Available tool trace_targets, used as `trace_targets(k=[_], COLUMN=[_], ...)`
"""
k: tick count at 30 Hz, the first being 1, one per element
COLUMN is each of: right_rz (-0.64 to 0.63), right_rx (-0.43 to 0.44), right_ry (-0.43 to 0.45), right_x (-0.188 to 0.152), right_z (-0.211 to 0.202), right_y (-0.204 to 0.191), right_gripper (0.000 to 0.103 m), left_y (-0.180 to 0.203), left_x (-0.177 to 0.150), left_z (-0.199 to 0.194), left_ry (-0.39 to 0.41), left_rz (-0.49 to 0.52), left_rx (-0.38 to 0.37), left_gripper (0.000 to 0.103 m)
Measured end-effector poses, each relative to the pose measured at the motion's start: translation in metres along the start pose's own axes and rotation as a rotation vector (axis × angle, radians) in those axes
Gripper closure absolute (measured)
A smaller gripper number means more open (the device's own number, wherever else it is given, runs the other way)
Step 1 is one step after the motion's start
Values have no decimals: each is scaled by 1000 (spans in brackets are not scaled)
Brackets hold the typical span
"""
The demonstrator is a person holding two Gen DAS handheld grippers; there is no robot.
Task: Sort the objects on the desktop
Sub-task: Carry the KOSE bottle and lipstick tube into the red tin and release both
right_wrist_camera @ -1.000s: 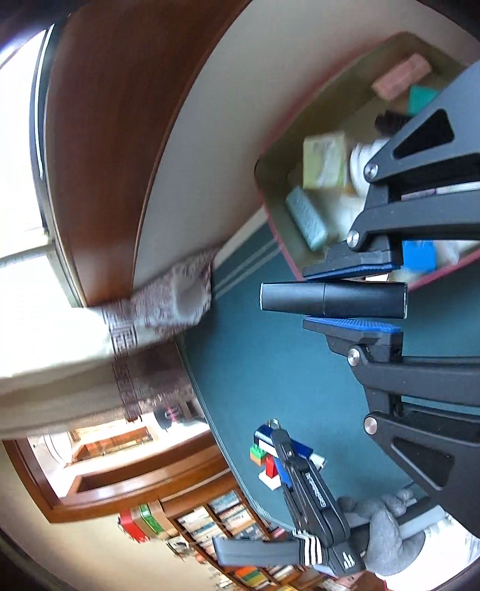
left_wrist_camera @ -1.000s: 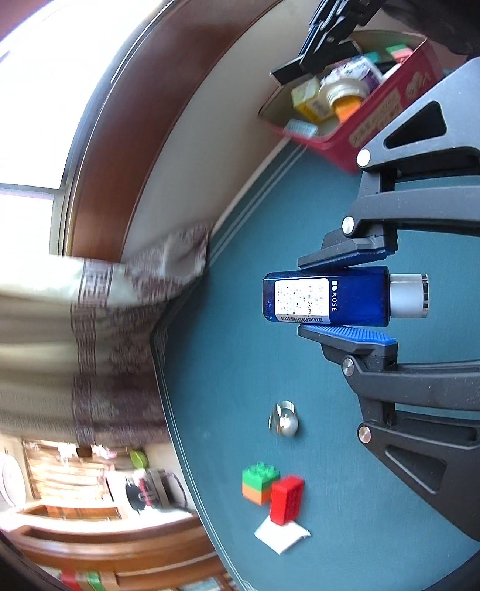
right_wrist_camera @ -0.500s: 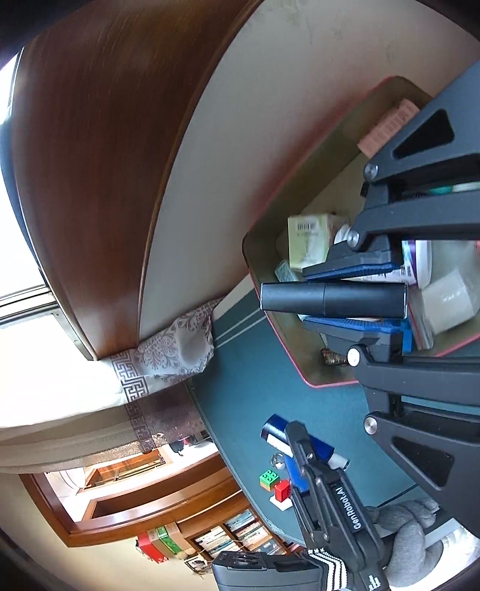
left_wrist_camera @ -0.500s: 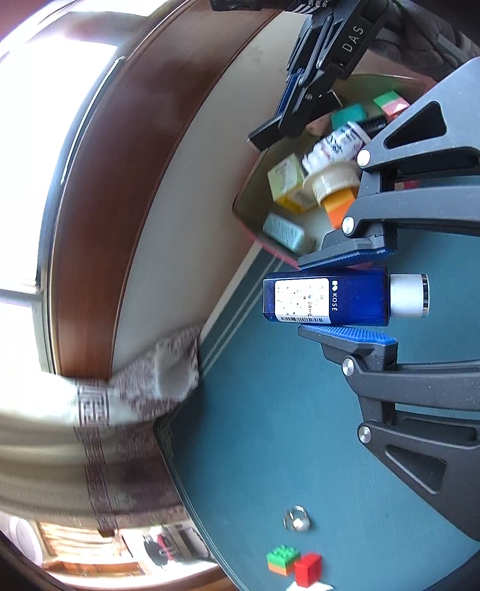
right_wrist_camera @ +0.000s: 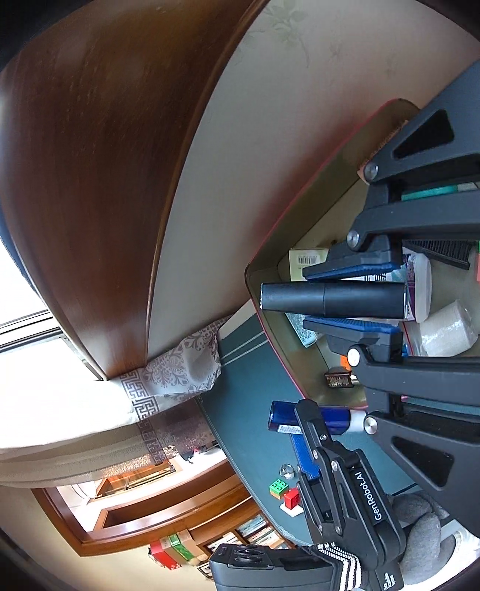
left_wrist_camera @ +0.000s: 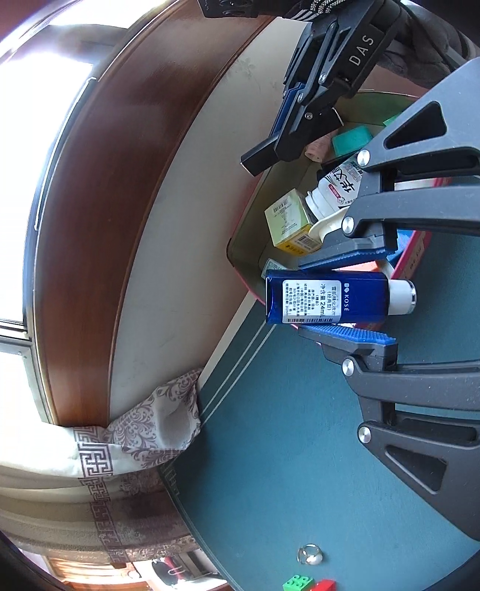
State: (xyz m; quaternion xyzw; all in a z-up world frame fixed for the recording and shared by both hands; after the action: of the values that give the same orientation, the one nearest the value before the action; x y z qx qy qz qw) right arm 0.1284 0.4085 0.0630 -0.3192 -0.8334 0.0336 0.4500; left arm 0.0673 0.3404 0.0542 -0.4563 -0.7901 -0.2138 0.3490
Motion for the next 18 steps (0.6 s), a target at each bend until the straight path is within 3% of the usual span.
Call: trace_targets(k=[1,3,8,9,18], right_rz=[6,19,30,25,17], right_rx=[-3,-10,-28,-31,-18], right_ry=[-2,-4,17,27,46], right_x=[0,1,3,3,4], right_z=[0,1,-1,-3,-8], right_y=[2,6,11,11,5], right_gripper=[81,79,40,37,27], left_y=[1,3,2,1,-23], left_x=[0,0,3,4,-1], left_z=[2,3,-5,-7,-14], left_ry=[-4,-6,35,38,33], left_rz=[-8,-23,-34,-35,-83], left_rx=[-9,-34,-50,-47,-13], left_gripper=[70,55,52,52,52])
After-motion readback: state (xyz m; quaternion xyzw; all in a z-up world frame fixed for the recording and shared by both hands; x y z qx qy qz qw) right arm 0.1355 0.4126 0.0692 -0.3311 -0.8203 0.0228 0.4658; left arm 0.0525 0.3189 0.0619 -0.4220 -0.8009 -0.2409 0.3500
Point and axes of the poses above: each gripper's, at about its wrist camera, not at the fingertips, and z roughly the way its jaws point, y to its right, x to its top, the point moved 5 cm from there along z, roughly the way its jaws point, and after that the axes turned 9 degrees about z, right-handed, at the moved point
